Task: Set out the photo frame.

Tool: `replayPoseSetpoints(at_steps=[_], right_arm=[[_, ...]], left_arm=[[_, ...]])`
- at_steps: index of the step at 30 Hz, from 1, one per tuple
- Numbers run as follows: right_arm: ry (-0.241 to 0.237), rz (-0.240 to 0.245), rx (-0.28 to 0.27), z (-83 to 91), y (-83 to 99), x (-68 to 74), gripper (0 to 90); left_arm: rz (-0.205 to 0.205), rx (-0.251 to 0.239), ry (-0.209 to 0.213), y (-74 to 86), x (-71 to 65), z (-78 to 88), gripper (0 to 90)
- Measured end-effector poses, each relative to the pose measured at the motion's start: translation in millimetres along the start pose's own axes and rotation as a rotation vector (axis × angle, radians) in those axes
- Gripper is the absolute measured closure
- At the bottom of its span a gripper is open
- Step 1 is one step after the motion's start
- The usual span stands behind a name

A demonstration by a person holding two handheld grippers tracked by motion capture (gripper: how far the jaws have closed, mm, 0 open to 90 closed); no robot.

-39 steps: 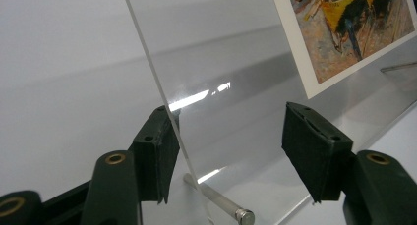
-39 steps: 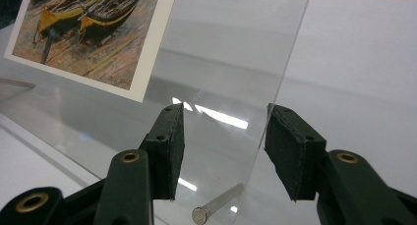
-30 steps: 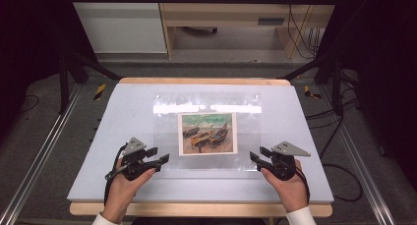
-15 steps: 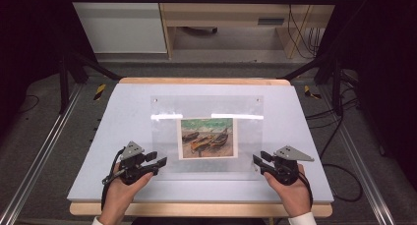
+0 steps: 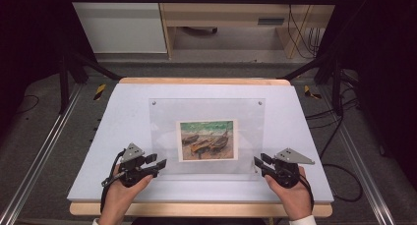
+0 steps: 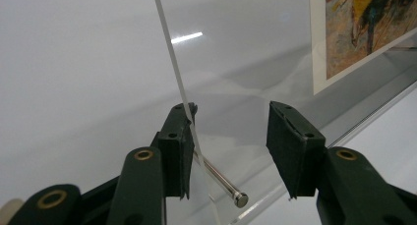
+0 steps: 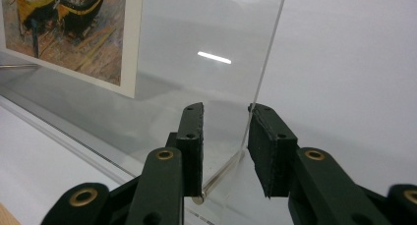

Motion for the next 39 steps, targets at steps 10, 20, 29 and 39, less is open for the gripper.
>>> replayPoseSetpoints(at_steps=[10, 20, 29, 39], right_arm=[[-0.003, 0.001, 0.006, 2.0, 1.2, 0.1, 69.4], [0.0, 0.003, 0.006, 3.0, 2.5, 0.7, 70.3], [0.001, 0.004, 0.01, 4.8, 4.4, 1.6, 71.9], [-0.006, 0.005, 0.012, 7.7, 8.1, 2.5, 72.6]], left_arm=[[-0.001, 0.003, 0.005, 1.3, 0.3, 1.5, 54.4], [-0.006, 0.003, 0.007, 2.8, -0.1, 2.4, 55.2], [-0.014, 0.012, 0.017, 4.6, 0.0, 4.1, 56.3], [-0.018, 0.021, 0.024, 8.3, -1.3, 6.4, 57.7]])
Point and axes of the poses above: each handheld gripper's, and its own axes: z roughly backward along the jaws, y roughly out of its underside, x roughly to its left, the point moved 1 cm from there along -z, roughly forward along the jaws, and after that the axes turned 1 degree about -z, right-handed, at the moved point
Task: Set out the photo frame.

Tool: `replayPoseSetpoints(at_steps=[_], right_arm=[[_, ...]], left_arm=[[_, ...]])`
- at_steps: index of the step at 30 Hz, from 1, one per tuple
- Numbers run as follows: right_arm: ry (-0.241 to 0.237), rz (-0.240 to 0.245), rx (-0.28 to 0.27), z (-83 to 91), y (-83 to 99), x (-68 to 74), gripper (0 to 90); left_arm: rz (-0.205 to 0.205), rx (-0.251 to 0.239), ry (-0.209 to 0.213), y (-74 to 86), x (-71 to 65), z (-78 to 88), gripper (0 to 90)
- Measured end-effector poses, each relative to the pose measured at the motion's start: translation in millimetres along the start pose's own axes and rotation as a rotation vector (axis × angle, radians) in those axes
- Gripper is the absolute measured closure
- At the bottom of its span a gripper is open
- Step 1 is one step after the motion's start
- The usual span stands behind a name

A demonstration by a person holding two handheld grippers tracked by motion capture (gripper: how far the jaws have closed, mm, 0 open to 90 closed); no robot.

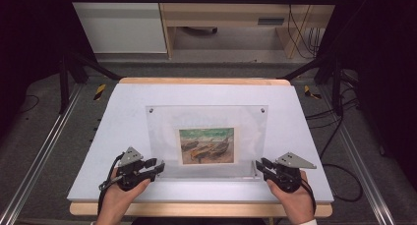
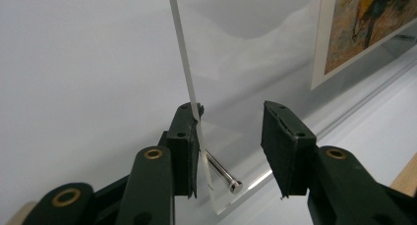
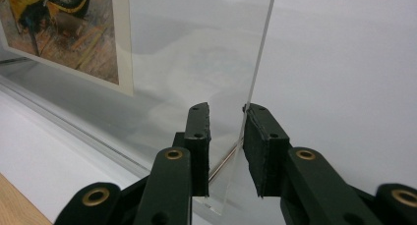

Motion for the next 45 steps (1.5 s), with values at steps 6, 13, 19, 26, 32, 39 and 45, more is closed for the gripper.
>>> replayPoseSetpoints(at_steps=[6, 13, 19, 26, 32, 39, 45], right_arm=[[-0.001, 0.003, 0.005, 1.2, 1.2, 0.5, 72.7], [-0.002, -0.001, 0.007, 2.3, 2.9, 2.0, 72.7], [-0.005, 0.003, 0.011, 3.6, 4.8, 2.6, 72.7], [-0.006, 0.002, 0.014, 4.2, 5.8, 3.0, 72.7], [-0.006, 0.006, 0.013, 4.7, 7.0, 3.1, 72.5], [-0.009, 0.003, 0.015, 5.7, 9.0, 4.0, 72.2], [-0.009, 0.003, 0.022, 6.5, 10.8, 5.1, 71.6]], left_arm=[[-0.005, 0.006, -0.001, 0.8, -1.0, 0.5, 57.8], [-0.016, 0.014, 0.002, 2.6, -1.5, 1.5, 58.3], [-0.021, 0.021, 0.004, 4.3, -2.1, 2.1, 58.8], [-0.025, 0.026, 0.005, 4.7, -2.4, 2.5, 59.2], [-0.029, 0.032, 0.007, 5.6, -2.9, 2.9, 59.4], [-0.034, 0.044, 0.007, 6.7, -4.2, 3.5, 59.5], [-0.037, 0.051, 0.008, 7.8, -5.0, 3.8, 59.8]])
Point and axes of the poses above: each handheld gripper's, and its own axes: z roughly backward along the jaws, y roughly out of its underside, x roughly to its left, the point moved 1 cm from there along -z, roughly forward along the jaws, and after that the axes turned 1 degree about -z, right-handed, at the moved point
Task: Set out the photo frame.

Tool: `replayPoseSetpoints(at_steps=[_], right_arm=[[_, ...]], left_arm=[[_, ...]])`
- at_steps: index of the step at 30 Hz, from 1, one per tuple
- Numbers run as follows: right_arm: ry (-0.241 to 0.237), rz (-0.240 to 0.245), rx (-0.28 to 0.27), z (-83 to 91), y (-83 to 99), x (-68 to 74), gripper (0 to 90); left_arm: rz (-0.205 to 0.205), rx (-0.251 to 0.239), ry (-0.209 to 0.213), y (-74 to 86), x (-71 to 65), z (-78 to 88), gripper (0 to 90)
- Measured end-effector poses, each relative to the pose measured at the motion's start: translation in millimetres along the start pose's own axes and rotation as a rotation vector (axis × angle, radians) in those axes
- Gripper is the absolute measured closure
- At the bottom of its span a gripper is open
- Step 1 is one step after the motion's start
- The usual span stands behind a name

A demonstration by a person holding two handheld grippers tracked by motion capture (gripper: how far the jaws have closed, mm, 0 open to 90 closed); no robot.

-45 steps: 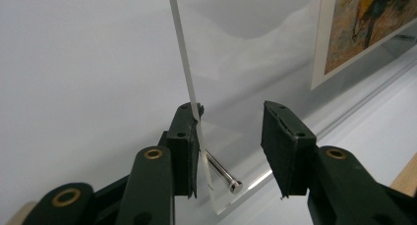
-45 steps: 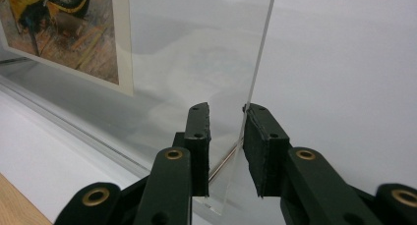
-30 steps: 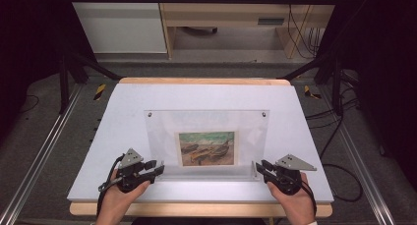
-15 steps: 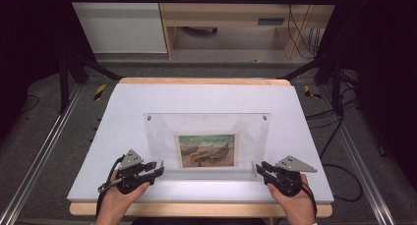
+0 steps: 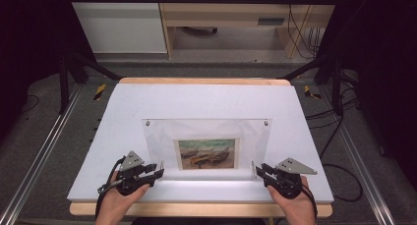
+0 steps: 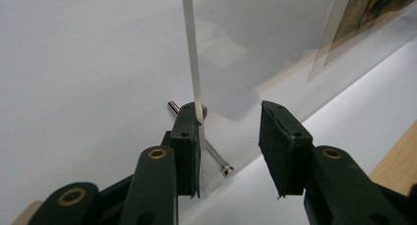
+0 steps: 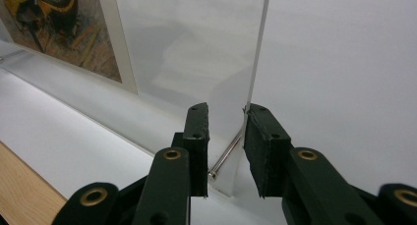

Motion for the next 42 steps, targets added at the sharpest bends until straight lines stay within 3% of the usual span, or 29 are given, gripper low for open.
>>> replayPoseSetpoints(at_steps=[18, 21, 24, 27, 33, 37, 40, 42], right_arm=[[-0.003, -0.002, -0.001, 0.2, 1.6, 1.1, 69.4], [-0.008, 0.003, -0.005, -0.5, 1.6, 1.9, 61.2], [0.035, 0.016, -0.016, -1.1, 0.4, 3.0, 45.1], [0.051, 0.028, -0.021, -1.4, -1.1, 1.8, 33.4], [0.071, 0.071, -0.046, 2.3, -1.3, 3.4, 22.2], [0.087, 0.063, -0.041, 5.8, 0.0, 1.5, 18.0], [0.103, 0.056, -0.036, 8.9, 1.0, -1.1, 17.7], [0.104, 0.042, -0.036, 11.3, 1.9, -3.0, 17.0]], left_arm=[[-0.002, -0.004, 0.002, 1.1, -0.6, -0.3, 59.0], [0.0, -0.005, -0.005, 0.8, -1.0, -1.3, 49.6], [0.013, -0.007, -0.009, 0.6, 0.5, -2.7, 34.5], [0.022, -0.012, -0.004, 0.3, 2.4, -2.7, 25.8], [0.011, -0.021, 0.006, -0.8, 3.0, -1.2, 19.7], [-0.005, -0.027, 0.008, -1.6, 6.6, 2.0, 16.1], [-0.053, -0.002, 0.023, -1.6, 9.5, 4.4, 11.6], [-0.06, -0.01, 0.018, -1.5, 11.9, 6.6, 9.7]])
Point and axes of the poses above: each handheld gripper's, and its own axes: z roughly backward along the jaws, y roughly out of its underside, x roughly to its left, the point moved 1 cm from there along -z, roughly forward along the jaws, and after that the axes turned 1 degree about -z, right-handed, at the moved point
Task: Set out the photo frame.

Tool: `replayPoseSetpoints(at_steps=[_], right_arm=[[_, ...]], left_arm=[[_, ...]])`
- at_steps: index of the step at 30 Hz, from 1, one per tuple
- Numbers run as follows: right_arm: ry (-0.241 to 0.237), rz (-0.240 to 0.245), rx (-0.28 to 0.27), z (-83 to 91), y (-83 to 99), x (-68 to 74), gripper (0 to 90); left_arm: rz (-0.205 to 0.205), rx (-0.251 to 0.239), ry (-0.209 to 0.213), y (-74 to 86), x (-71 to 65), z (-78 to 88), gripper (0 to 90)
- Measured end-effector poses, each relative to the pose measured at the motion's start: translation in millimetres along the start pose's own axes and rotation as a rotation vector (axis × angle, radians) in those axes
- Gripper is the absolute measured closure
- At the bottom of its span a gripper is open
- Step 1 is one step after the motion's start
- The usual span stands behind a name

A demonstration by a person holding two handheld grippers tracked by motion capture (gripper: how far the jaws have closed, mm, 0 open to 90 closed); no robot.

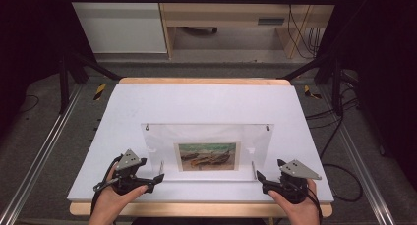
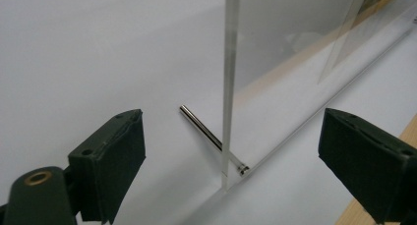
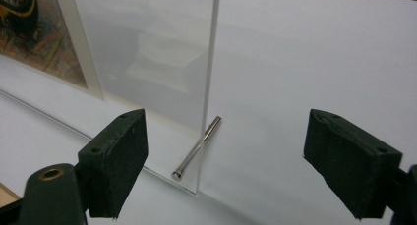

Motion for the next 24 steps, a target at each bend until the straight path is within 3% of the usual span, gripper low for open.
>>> replayPoseSetpoints(at_steps=[7, 11, 17, 20, 24], right_arm=[[0.022, -0.022, 0.008, 7.7, 4.1, -8.6, 15.5], [0.039, -0.04, 0.006, 11.8, 4.7, -13.0, 15.4], [0.067, -0.068, 0.002, 17.2, 6.3, -19.4, 15.0], [0.07, -0.078, 0.009, 18.9, 7.3, -21.5, 14.8], [0.095, -0.089, 0.015, 19.5, 9.2, -27.0, 14.6]], left_arm=[[-0.002, -0.043, -0.001, 2.3, 11.7, 11.9, 7.5], [-0.025, -0.059, -0.031, 3.8, 20.0, 18.6, 8.8], [0.024, -0.096, -0.088, 7.0, 36.9, 27.8, 9.4], [0.032, -0.104, -0.097, 8.1, 41.6, 30.9, 9.7], [0.045, -0.118, -0.14, 10.7, 52.6, 35.6, 10.2]])
Point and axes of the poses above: each handheld gripper's, and its own axes: z roughly backward along the jaws, y roughly out of its underside, x roughly to its left, the point moved 1 cm from there along -z, roughly forward along the jaws, and after that the axes turned 1 degree about -z, right-handed, at the moved point
